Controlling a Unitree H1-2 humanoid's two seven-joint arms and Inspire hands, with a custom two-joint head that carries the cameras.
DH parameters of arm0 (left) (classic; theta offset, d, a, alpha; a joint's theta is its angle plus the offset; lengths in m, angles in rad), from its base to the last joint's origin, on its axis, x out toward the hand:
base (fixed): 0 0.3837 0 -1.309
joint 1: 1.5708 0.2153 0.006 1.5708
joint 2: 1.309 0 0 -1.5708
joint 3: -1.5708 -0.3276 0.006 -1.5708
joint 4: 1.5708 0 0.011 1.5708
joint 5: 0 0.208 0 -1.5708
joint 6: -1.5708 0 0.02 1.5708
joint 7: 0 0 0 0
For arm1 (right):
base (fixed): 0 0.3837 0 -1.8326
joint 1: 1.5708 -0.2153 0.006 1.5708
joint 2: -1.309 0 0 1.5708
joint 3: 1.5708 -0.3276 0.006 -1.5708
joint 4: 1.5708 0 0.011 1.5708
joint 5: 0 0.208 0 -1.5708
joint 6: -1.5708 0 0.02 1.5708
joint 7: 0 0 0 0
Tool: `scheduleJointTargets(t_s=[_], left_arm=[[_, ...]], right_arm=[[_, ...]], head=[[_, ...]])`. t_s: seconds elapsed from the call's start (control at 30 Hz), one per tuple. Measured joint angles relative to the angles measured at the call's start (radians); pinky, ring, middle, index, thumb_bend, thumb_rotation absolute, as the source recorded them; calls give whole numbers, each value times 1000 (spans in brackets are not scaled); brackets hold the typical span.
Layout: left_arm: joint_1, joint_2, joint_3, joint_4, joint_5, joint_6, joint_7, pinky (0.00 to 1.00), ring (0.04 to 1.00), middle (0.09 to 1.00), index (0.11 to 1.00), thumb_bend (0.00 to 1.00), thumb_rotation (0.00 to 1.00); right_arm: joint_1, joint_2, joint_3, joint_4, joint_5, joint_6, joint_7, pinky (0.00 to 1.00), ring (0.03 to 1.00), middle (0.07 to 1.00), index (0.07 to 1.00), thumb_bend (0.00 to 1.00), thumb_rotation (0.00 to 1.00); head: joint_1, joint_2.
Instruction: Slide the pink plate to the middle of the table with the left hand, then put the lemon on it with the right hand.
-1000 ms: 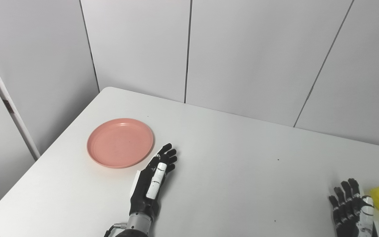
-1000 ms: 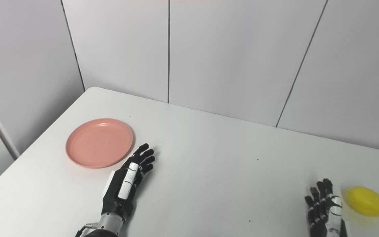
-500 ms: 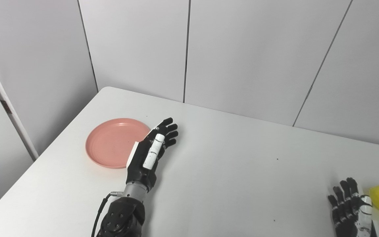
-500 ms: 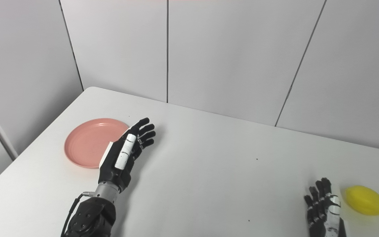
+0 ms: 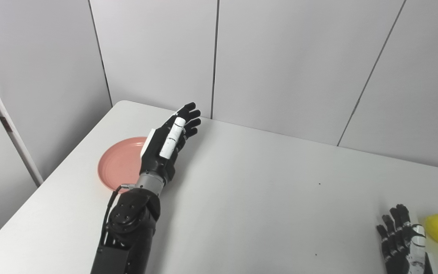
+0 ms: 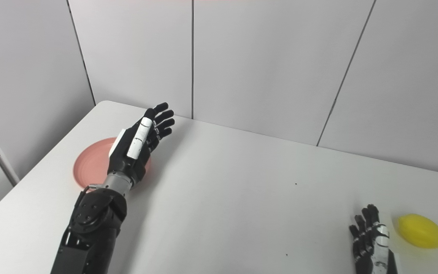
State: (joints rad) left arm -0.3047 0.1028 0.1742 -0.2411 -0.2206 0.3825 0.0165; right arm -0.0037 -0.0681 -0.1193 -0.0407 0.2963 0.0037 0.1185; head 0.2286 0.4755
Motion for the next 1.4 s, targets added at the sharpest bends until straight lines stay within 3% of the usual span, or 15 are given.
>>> scheduleJointTargets(t_s=[0.43, 0.77, 1.03, 1.4], left_arm=[[-69, 123, 83, 179, -41, -18, -41, 883, 862, 840, 812, 872, 755], [-97, 181, 102, 301, 14, -135, -39, 803, 834, 824, 788, 864, 726], [-130, 201, 141, 351, 11, -149, -23, 832, 836, 827, 812, 874, 715], [-156, 251, 168, 499, 32, -201, 4, 844, 847, 835, 823, 864, 717]], right_arm=[[1, -1, -3, 0, -1, 0, 1, 1000, 1000, 1000, 980, 639, 1000], [1, -2, -6, 0, 3, 0, 1, 1000, 1000, 1000, 979, 657, 1000], [3, -6, -7, -1, 7, 1, 7, 1000, 1000, 1000, 986, 660, 1000], [4, -8, -8, -2, 8, 2, 7, 1000, 1000, 1000, 988, 663, 1000]], head=[[5, 0], [9, 8], [12, 11], [8, 11]])
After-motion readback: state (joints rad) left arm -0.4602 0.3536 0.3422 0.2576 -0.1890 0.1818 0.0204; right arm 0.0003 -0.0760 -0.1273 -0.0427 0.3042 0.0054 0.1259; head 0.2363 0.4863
